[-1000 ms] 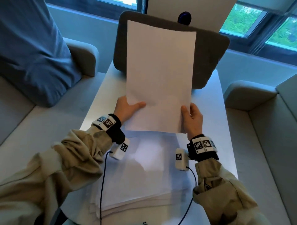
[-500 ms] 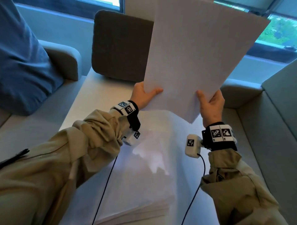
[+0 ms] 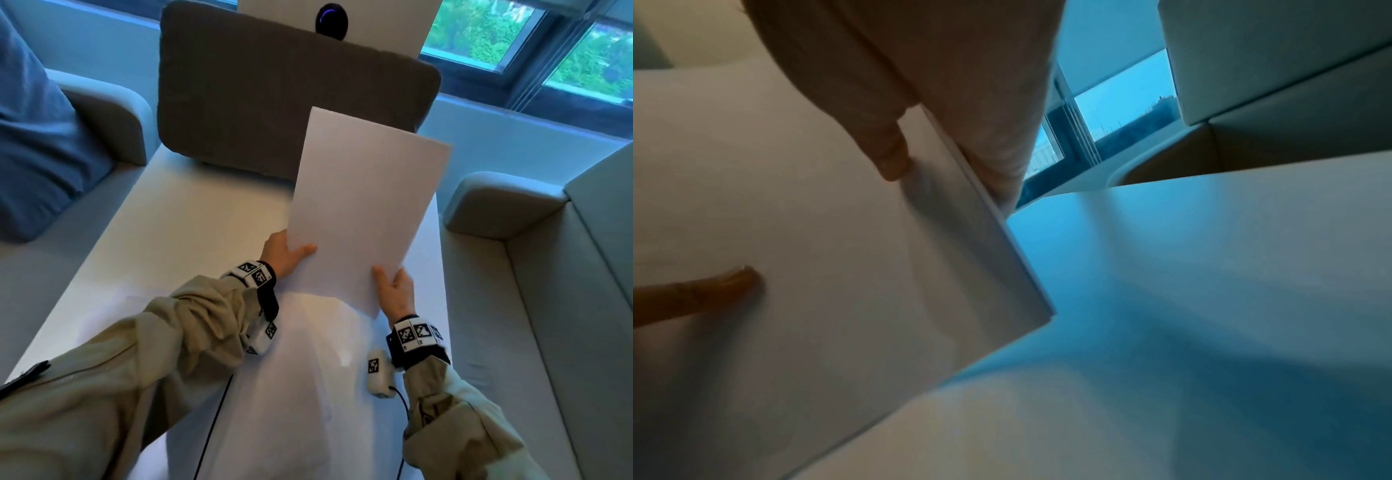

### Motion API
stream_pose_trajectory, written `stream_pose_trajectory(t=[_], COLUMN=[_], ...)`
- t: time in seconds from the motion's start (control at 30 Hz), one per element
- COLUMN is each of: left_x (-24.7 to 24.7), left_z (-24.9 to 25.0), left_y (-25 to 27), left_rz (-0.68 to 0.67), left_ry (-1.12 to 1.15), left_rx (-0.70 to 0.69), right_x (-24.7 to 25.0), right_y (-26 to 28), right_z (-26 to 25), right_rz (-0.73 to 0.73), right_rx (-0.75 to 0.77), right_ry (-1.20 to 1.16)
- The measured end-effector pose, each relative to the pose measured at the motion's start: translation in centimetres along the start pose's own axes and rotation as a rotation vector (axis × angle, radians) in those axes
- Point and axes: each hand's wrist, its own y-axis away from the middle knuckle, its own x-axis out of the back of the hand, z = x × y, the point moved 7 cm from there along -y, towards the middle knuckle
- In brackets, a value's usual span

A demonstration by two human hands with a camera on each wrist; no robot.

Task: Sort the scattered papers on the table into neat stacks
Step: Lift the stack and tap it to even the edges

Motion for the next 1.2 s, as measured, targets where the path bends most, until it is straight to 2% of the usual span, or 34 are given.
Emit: stream_pose_trajectory(t=[0.2,0.37,0.5,0.63,0.9,1.0,1.07,1.2], left_x=[-3.3,-7.2,-9.3,-9.8,-10.6,-10.6,-10.3,-10.3], left_z=[2.2,2.3,0.9,-1.0,-2.5,-2.4,-2.1,-1.6], left_y=[1.7,4.1,5.2,5.3,6.7,7.0,7.0,7.2], left_rz=[-0.044,-0.096,-0.152,-0.239,-0.329,-0.276,-0.229,-0.228], left_ry=[-0.043,-0.046,-0.18,-0.33,-0.491,-0.498,-0.477,-0.477], left_rx=[-0.052,0.066,0.189,0.275,0.302,0.3,0.301,0.289], right_x=[4.1,8.0,8.5,7.3,8.1,9.3,9.9,10.1], right_y=[-2.3,-2.6,-3.4,-5.2,-3.9,-2.9,-2.3,-1.7], right_z=[0.8,2.5,5.9,10.2,12.3,12.0,11.1,10.8], right_rz=[0.104,0.136,0.09,-0.02,-0.11,-0.019,0.059,0.087], right_rx=[0.022,0.002,-0.088,-0.19,-0.27,-0.281,-0.234,-0.23], right_ry=[0.054,0.117,0.222,0.352,0.533,0.592,0.628,0.665])
